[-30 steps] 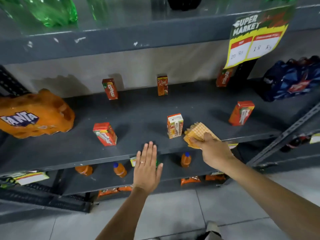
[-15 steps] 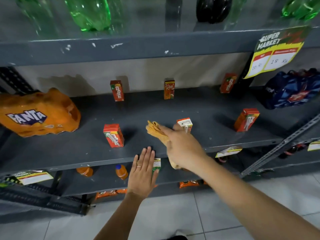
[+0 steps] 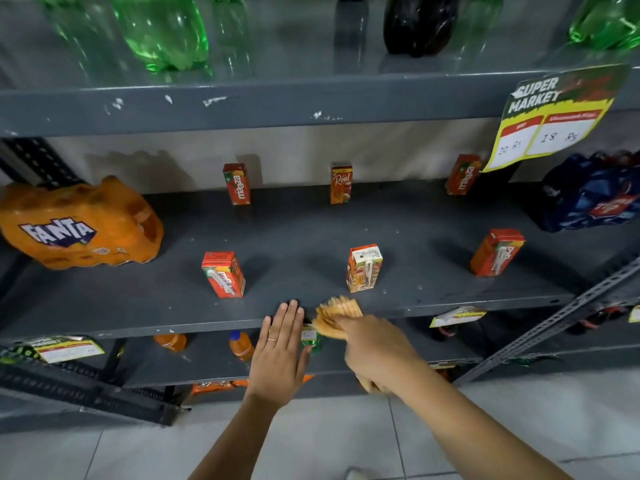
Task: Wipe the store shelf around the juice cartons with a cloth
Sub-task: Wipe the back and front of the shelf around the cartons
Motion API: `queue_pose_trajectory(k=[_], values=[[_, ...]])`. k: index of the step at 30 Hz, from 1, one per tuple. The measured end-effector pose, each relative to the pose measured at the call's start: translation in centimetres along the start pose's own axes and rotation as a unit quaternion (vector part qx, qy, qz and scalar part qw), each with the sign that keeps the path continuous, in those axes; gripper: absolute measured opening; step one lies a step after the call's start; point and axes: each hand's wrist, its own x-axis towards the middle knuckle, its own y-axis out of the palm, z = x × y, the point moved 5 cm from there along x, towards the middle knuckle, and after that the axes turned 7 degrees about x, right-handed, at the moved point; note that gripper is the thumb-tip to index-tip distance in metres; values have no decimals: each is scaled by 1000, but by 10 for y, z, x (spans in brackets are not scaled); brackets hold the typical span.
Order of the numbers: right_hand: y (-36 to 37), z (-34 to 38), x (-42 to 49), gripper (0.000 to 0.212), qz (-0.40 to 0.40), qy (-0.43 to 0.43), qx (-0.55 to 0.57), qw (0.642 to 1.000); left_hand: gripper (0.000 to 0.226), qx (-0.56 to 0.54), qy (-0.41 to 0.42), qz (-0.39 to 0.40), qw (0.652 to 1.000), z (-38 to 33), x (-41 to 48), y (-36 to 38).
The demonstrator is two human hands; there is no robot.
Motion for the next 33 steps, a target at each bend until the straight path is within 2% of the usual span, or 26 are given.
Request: queue_pose_trajectory(k=[2, 3, 6, 8, 12, 18, 23, 33], values=[[-9, -25, -23, 36, 69, 44, 60, 995, 67, 5, -5, 7, 1000, 0, -1, 2], [-19, -41, -30, 32, 75, 77, 88, 990, 67, 7, -8, 8, 1000, 0, -1, 2], [-63, -92, -30, 35, 8, 159, 119, 980, 65, 9, -17, 15, 1000, -1, 0, 2], [-83, -116, -12, 35, -16, 185, 71, 980, 64, 7, -25, 19, 999, -2, 0, 1], [-79, -107, 29, 51, 60, 180, 12, 982, 63, 12, -34, 21, 999, -5, 0, -3], [-54, -65, 46, 58, 129, 122, 96, 979, 60, 13, -28, 22, 999, -5, -1, -10], [-45, -69, 44, 65, 128, 121, 157, 972, 60, 14, -28, 23, 999, -6, -1, -11], [-37, -75, 43, 76, 136, 129, 189, 964, 61, 18, -35, 25, 999, -8, -1, -10]])
